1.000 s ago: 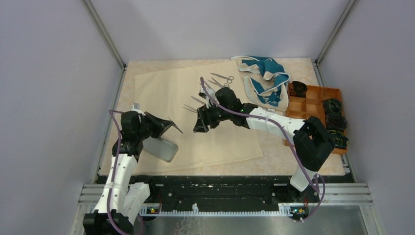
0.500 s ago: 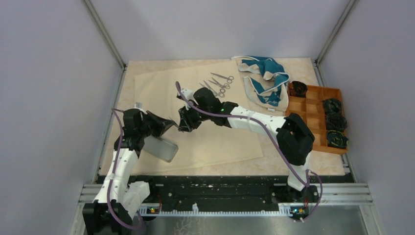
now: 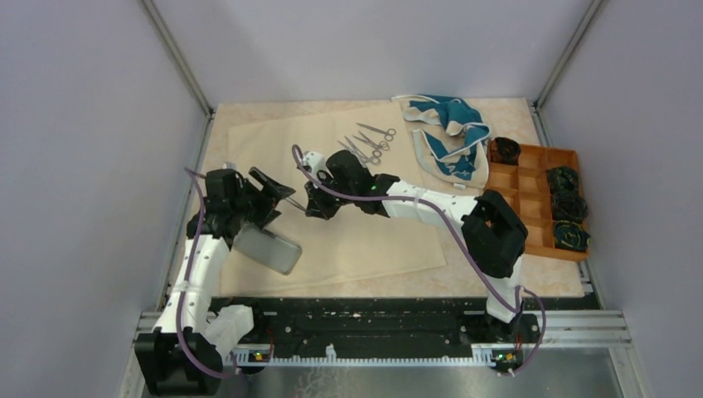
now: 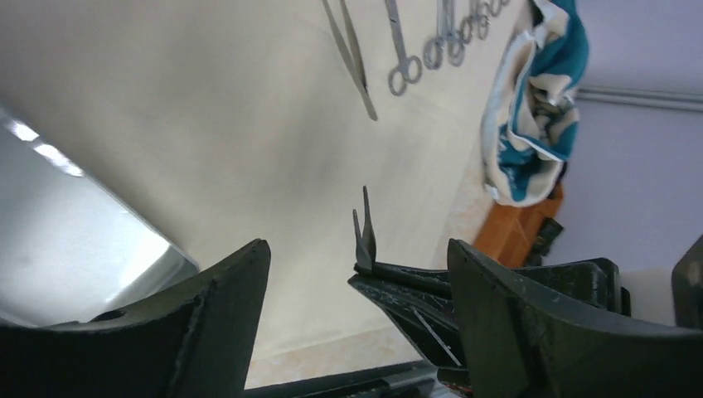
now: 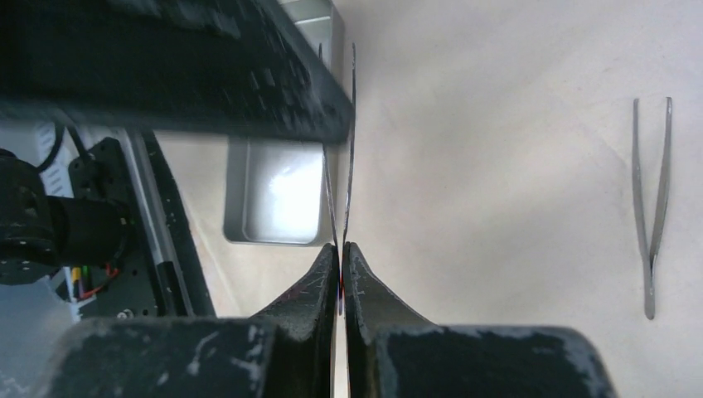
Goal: Open and lay out the surgical kit
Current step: Place the medical item in the surgical kit.
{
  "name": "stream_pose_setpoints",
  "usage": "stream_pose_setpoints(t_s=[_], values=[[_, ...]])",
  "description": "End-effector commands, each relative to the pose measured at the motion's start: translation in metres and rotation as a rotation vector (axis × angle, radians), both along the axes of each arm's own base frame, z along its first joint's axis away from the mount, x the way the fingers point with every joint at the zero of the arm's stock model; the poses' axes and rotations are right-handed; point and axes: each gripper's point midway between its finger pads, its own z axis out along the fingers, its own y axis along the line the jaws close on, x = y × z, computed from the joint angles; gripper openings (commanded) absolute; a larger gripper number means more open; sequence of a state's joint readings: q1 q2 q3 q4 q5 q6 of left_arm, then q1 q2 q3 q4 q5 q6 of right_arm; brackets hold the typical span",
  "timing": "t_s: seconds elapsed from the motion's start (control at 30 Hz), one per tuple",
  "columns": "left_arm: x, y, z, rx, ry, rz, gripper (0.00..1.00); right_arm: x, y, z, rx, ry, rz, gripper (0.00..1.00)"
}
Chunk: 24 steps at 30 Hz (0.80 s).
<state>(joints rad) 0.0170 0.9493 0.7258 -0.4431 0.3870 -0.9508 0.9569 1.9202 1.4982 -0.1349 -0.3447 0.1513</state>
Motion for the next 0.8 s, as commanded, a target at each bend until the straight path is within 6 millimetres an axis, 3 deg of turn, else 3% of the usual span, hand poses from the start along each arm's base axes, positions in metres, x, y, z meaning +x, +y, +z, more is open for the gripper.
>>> stream_pose_setpoints(t_s=[0.0, 0.13, 0.23, 0.43, 0.77], values=[[-0.005, 0.044, 0.015, 0.265, 0.060, 0.102, 0.86, 0.019, -0.007, -0.007, -0.015, -0.117, 0.020, 0.00], [-0.022, 0.082, 0.018, 0.441, 0.170, 0.217, 0.86, 0.034, -0.018, -0.034, -0.140, -0.222, 0.062, 0.00], [-0.031, 0.096, 0.013, 0.509, 0.233, 0.242, 0.86, 0.053, -0.024, -0.049, -0.237, -0.286, 0.062, 0.00], [-0.033, 0.107, 0.011, 0.587, 0.266, 0.226, 0.84, 0.083, -0.036, -0.076, -0.342, -0.270, 0.006, 0.00], [-0.025, 0.105, 0.006, 0.612, 0.250, 0.166, 0.84, 0.093, -0.046, -0.105, -0.442, -0.206, -0.036, 0.00]])
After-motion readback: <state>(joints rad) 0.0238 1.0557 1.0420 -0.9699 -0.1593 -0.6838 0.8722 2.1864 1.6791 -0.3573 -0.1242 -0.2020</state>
